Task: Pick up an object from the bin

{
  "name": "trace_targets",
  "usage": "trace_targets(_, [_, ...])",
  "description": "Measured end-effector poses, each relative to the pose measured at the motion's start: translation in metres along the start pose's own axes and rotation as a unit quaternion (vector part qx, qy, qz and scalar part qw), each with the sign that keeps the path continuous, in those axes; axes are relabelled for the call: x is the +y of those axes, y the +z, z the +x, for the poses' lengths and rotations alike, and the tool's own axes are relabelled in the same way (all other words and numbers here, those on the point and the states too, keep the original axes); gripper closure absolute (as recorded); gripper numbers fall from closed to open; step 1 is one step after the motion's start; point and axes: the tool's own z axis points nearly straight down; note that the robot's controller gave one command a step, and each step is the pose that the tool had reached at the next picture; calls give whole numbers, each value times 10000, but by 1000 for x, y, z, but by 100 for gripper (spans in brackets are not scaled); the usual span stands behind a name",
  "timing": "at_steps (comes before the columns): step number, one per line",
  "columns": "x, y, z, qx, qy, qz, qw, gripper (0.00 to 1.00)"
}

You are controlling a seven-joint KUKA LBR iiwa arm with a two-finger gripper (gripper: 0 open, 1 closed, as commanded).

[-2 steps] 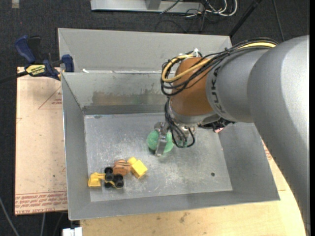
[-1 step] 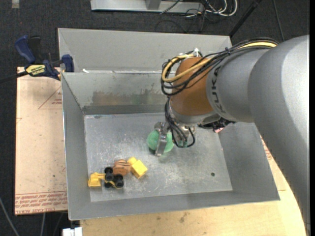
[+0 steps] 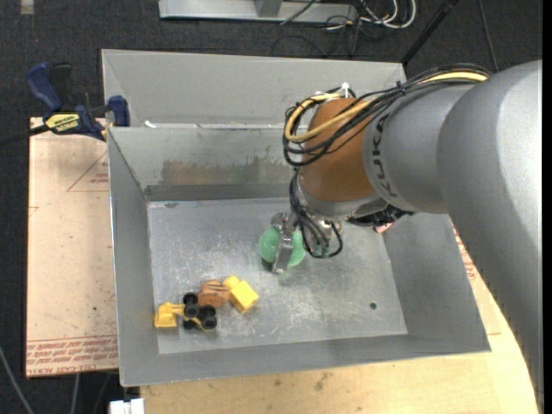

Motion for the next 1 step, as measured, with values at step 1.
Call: trace_targets(1, [0,-12,1,19,-1,4,10000,100])
